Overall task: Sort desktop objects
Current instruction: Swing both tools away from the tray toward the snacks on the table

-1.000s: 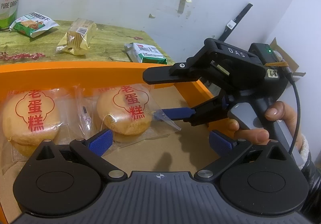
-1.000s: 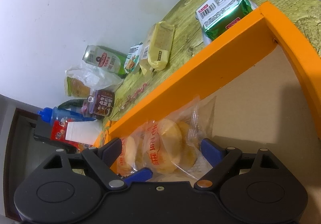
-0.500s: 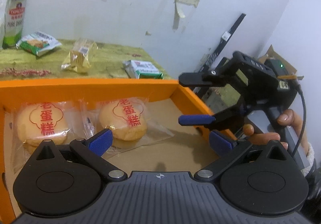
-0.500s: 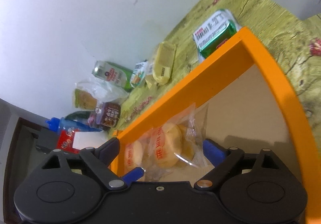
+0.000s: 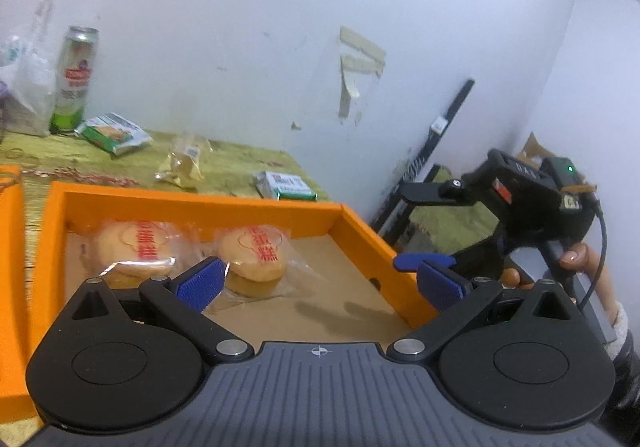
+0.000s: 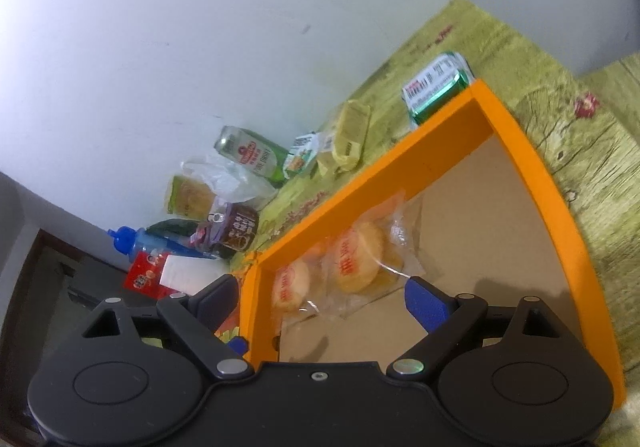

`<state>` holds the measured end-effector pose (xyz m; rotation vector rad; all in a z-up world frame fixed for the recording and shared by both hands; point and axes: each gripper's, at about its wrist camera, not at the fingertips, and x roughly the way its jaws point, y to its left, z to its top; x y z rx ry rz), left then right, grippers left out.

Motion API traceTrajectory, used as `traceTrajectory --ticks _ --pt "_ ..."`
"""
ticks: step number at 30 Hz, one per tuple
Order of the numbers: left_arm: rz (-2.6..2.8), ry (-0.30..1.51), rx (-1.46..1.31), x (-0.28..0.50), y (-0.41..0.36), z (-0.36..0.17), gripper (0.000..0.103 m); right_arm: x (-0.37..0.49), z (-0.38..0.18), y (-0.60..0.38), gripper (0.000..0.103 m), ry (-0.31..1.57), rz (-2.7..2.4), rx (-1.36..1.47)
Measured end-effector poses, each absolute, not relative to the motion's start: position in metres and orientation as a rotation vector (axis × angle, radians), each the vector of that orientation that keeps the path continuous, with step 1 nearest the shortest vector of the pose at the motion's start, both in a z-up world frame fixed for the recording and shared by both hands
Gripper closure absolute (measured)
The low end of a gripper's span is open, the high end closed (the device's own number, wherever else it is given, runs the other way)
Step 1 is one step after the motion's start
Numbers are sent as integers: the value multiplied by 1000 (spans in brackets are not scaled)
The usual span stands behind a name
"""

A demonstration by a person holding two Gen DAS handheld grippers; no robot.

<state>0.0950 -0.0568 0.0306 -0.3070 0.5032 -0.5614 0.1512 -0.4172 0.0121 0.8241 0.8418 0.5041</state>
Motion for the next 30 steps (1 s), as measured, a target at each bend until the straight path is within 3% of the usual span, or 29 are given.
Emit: traceTrajectory --ticks 9,17,23,30 --pt "-497 419 -292 87 -18 90 0 127 94 -406 12 678 502 638" --pt "-521 374 -155 139 -51 144 0 142 151 -409 9 568 466 527" --pt "-524 411 -110 216 -99 136 0 193 144 -438 9 572 401 546" --pt "-574 644 -131 313 -147 77 0 280 92 -470 11 712 354 702"
